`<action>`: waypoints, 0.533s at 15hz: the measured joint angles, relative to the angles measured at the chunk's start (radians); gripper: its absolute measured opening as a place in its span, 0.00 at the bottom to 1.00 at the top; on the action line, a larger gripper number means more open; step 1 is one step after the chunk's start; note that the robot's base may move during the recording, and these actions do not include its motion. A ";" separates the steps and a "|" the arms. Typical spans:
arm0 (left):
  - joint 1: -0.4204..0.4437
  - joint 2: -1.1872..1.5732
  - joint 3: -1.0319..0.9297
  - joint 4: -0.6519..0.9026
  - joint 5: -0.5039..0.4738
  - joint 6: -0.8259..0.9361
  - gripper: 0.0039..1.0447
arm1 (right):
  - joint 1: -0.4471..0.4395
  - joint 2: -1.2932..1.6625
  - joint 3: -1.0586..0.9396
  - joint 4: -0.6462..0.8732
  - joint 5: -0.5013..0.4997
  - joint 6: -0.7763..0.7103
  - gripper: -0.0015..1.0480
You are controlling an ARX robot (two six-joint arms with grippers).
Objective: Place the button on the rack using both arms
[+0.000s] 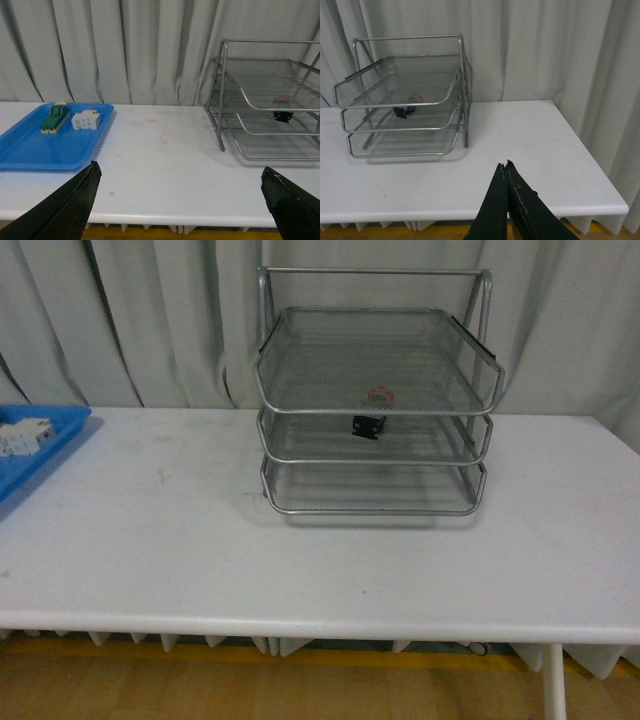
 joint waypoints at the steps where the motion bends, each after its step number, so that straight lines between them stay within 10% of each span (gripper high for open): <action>1: 0.000 0.000 0.000 0.000 0.000 0.000 0.94 | 0.000 -0.001 0.000 0.009 0.000 0.000 0.02; 5: 0.000 0.000 0.000 0.000 0.000 0.000 0.94 | 0.000 -0.001 0.000 0.008 0.000 0.000 0.02; 8: 0.000 0.000 0.000 0.000 0.000 0.000 0.94 | 0.000 -0.001 0.000 0.008 0.000 -0.001 0.30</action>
